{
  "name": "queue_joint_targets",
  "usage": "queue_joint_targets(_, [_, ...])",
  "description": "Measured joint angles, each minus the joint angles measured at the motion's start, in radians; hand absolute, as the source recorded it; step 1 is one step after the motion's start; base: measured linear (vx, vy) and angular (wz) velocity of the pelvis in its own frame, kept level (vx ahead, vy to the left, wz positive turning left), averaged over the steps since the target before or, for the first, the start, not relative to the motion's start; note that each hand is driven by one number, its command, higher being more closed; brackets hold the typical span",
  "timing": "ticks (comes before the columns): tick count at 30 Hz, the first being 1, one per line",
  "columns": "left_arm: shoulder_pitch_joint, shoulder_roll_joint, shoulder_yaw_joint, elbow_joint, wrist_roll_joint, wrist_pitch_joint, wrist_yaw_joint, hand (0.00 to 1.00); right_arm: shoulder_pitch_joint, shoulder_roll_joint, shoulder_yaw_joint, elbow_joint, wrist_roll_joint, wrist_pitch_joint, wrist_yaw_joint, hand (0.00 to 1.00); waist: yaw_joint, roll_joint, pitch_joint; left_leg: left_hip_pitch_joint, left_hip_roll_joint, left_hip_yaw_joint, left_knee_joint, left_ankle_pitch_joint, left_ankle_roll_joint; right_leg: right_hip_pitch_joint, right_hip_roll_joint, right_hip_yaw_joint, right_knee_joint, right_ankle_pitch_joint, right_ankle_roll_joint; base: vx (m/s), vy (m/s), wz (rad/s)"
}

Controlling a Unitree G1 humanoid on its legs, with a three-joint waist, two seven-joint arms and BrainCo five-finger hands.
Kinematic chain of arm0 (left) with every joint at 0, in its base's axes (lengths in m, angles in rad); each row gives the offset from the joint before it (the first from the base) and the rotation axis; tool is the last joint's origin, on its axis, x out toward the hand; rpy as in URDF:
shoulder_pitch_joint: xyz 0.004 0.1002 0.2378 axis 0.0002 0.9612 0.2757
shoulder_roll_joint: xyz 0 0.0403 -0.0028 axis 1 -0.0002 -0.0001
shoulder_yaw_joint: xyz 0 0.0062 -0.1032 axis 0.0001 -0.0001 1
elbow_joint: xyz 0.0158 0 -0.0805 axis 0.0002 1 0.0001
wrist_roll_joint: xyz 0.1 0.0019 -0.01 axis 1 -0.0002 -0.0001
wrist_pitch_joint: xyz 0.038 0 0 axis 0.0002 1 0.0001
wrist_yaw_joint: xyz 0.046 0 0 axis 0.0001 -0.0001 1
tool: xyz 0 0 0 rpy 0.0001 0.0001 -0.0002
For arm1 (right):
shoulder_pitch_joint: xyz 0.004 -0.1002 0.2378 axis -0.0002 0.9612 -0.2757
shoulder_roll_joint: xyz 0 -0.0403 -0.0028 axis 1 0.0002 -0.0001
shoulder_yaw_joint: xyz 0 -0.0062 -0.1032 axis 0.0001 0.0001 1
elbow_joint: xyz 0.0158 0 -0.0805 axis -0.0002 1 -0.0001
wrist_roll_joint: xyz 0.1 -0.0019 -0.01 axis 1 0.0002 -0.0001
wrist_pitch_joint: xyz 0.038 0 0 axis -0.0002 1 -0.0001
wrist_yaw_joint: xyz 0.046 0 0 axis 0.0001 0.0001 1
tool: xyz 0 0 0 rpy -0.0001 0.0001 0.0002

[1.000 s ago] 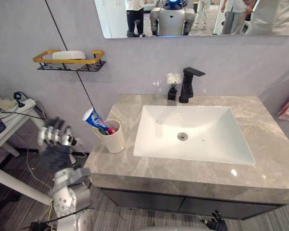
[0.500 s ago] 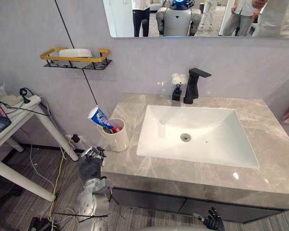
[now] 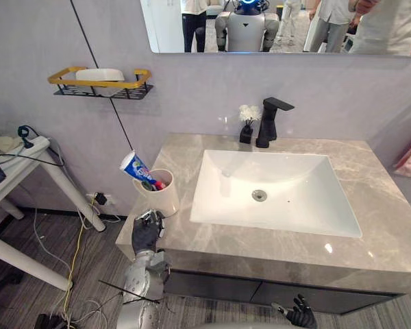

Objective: Organize washtable

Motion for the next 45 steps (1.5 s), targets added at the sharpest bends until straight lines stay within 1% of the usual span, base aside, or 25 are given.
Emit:
queue_joint_targets(2, [-0.025,0.019,-0.011,0.019,0.001,-0.001,0.000,1.00,-0.001,0.000,0.001,0.003,-0.001,0.000,0.000,0.00,0.001,-0.003,-0.001,0.002,0.005,0.005,0.000,0.001,-0.002,0.000,0.006,0.003,-0.012,0.006,-0.003,0.02,-0.029,-0.04])
queue_joint_targets(6, [-0.056,0.030,-0.010,0.045,0.003,-0.001,0.002,1.00,-0.009,-0.001,0.000,0.005,-0.009,0.000,0.000,0.00,-0.003,-0.003,-0.001,0.001,0.010,0.007,0.001,0.004,-0.006,0.001,0.013,0.002,-0.031,0.017,-0.008,-0.01,-0.021,-0.01])
queue_joint_targets(10, [-0.065,0.040,-0.007,0.056,0.039,-0.002,0.002,1.00,-0.024,-0.002,0.000,0.005,-0.009,0.000,0.001,0.00,-0.022,-0.003,0.000,-0.003,0.015,0.011,0.000,0.005,-0.008,0.001,0.019,0.006,-0.043,0.027,-0.010,-0.04,-0.026,-0.04])
queue_joint_targets(14, [-0.089,0.048,-0.006,0.080,0.042,-0.002,0.002,1.00,-0.023,-0.003,-0.001,0.011,-0.009,0.000,0.001,0.00,-0.023,-0.008,0.004,-0.003,0.016,0.015,-0.004,0.005,-0.008,0.000,0.021,0.010,-0.046,0.032,-0.010,-0.05,-0.018,-0.03])
queue_joint_targets(19, [-0.110,0.063,-0.006,0.096,0.049,-0.002,0.002,1.00,-0.039,-0.012,-0.001,0.042,-0.009,0.000,0.001,0.00,-0.026,-0.006,0.006,-0.006,0.016,0.027,-0.005,0.005,-0.008,-0.001,0.025,0.021,-0.064,0.045,-0.011,-0.04,-0.020,-0.07])
queue_joint_targets(25, [-0.122,0.068,0.032,0.099,0.077,-0.001,0.006,1.00,-0.043,-0.014,0.001,0.042,-0.017,0.000,0.002,0.00,-0.044,-0.007,0.011,-0.004,0.019,0.040,-0.005,0.004,-0.009,-0.005,0.029,0.035,-0.066,0.048,-0.011,-0.02,-0.022,-0.06])
queue_joint_targets(28, [-0.131,0.075,0.034,0.099,0.077,-0.001,0.006,1.00,-0.040,-0.013,0.001,0.042,-0.018,0.000,0.003,0.00,-0.047,-0.011,0.018,-0.002,0.021,0.043,-0.004,0.004,-0.010,-0.004,0.030,0.037,-0.066,0.049,-0.012,-0.02,-0.015,-0.03])
queue_joint_targets(38, [-0.129,0.075,0.042,0.098,0.077,-0.001,0.000,1.00,-0.040,-0.014,0.014,0.032,-0.019,0.000,0.007,0.00,-0.046,-0.003,0.023,0.000,0.026,0.047,-0.004,0.002,-0.012,-0.003,0.030,0.039,-0.066,0.049,-0.012,-0.01,-0.010,-0.01])
queue_joint_targets(45, [-0.124,0.074,0.046,0.093,0.077,-0.001,-0.001,1.00,-0.040,-0.014,0.022,0.032,-0.019,0.000,0.025,0.00,-0.046,0.001,0.024,-0.002,0.026,0.049,-0.003,0.002,-0.012,-0.002,0.029,0.039,-0.064,0.049,-0.012,0.00,0.000,0.00])
